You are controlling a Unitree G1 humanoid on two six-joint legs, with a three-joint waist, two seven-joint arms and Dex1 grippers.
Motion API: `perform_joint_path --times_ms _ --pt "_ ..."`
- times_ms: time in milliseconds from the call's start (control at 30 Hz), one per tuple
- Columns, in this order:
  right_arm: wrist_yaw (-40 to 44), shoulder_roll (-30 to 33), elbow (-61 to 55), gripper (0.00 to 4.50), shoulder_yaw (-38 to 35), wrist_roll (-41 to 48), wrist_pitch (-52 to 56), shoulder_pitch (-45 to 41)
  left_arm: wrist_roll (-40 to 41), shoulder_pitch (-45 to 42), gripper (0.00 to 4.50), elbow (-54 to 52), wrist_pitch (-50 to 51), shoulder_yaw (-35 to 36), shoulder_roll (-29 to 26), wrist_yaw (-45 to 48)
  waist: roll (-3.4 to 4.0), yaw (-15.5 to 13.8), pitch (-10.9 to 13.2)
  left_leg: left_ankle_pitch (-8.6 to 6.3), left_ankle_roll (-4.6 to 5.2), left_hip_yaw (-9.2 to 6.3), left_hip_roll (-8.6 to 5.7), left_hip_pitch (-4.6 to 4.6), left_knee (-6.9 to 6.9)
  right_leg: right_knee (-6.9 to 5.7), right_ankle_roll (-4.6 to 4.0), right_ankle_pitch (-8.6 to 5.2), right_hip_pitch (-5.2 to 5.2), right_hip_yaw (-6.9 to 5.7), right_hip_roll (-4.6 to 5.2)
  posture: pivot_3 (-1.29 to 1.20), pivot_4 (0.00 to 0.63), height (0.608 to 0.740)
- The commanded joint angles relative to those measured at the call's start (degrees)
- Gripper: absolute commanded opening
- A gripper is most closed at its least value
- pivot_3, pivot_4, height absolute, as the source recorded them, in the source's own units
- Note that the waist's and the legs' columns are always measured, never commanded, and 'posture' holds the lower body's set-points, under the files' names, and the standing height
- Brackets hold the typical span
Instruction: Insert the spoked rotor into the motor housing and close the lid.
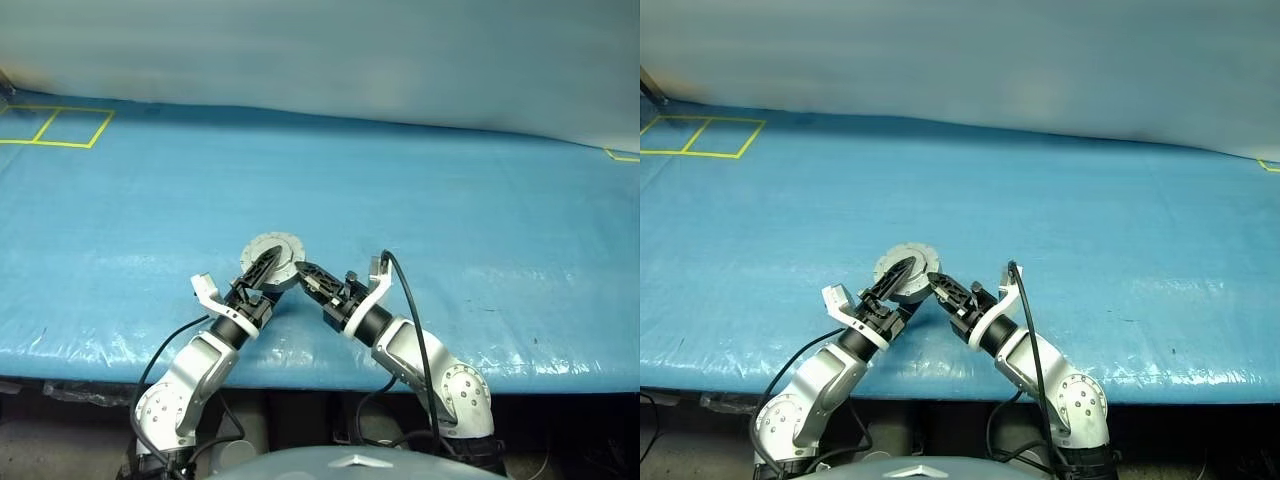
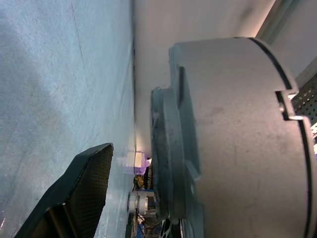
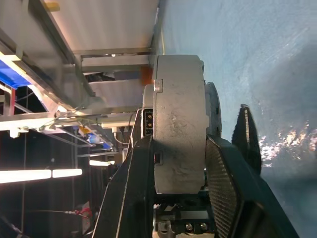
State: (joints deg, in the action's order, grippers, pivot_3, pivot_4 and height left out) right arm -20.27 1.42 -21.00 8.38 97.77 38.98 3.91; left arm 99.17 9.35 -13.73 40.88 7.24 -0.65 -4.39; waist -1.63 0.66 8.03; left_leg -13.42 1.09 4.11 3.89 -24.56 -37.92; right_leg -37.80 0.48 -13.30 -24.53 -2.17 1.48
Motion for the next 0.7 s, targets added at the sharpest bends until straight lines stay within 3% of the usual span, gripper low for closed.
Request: perform_joint_path --times_ms 33,100,167,333,500,700 --pt "5.06 0.17 -5.41 1.09 0.09 -2.45 -0.35 -0.34 0.55 0.01 2.82 -1.74 -0.22 -0.29 0.3 -0.03 0.0 -0.01 0.0 0.0 0.0 0.0 0.0 0.0 0.0 0.0 0.0 0.0 0.0 0.0 0.0 0.0 0.15 0.74" --pt "6.83 0.62 -5.22 1.09 -0.42 -4.02 -0.64 0.1 -0.13 -0.05 2.45 -1.96 -0.9 -0.11 0.68 0.06 0.0 -0.02 0.0 0.0 0.0 -0.01 0.0 -0.02 0.01 0.0 0.0 0.0 -0.02 0.0 -0.01 0.0 0.15 0.74" --pt "8.69 1.42 -4.85 1.09 -1.12 -5.85 -0.81 0.73 -0.81 -0.23 2.45 -2.13 -1.42 0.03 0.72 -0.16 0.0 -0.02 0.0 0.0 0.0 -0.01 0.01 -0.01 0.0 0.0 0.0 0.0 -0.01 -0.02 -0.02 0.0 0.15 0.74" --pt "12.74 3.29 -5.4 2.75 -1.84 -9.39 -1.02 2.34 -2.1 -2.05 2.45 -1.84 -2.39 0.74 -0.11 -1.54 0.0 0.02 0.0 0.0 0.0 0.0 0.0 -0.01 -0.01 -0.01 0.0 0.0 -0.01 -0.01 -0.01 0.0 0.15 0.74" --pt "20.8 8.38 -9.16 4.4 -0.02 -22.82 -2.29 2.84 -4.15 -6.39 2.45 0.84 -4.14 3.64 -1.65 -2.47 -0.01 -0.23 0.0 0.01 0.0 -0.04 -0.01 0.0 -0.03 -0.01 -0.01 0.0 0.01 -0.05 -0.02 0.0 0.15 0.74" --pt "27.43 12.0 -11.66 4.5 1.87 -34.33 -4.32 3.96 -8.21 -15.65 2.45 9.45 -3.47 6.99 -6.34 -1.06 -0.03 -0.39 0.0 0.03 0.04 -0.02 -0.08 -0.01 -0.05 0.0 0.11 0.07 0.02 -0.05 -0.02 0.0 0.15 0.74"
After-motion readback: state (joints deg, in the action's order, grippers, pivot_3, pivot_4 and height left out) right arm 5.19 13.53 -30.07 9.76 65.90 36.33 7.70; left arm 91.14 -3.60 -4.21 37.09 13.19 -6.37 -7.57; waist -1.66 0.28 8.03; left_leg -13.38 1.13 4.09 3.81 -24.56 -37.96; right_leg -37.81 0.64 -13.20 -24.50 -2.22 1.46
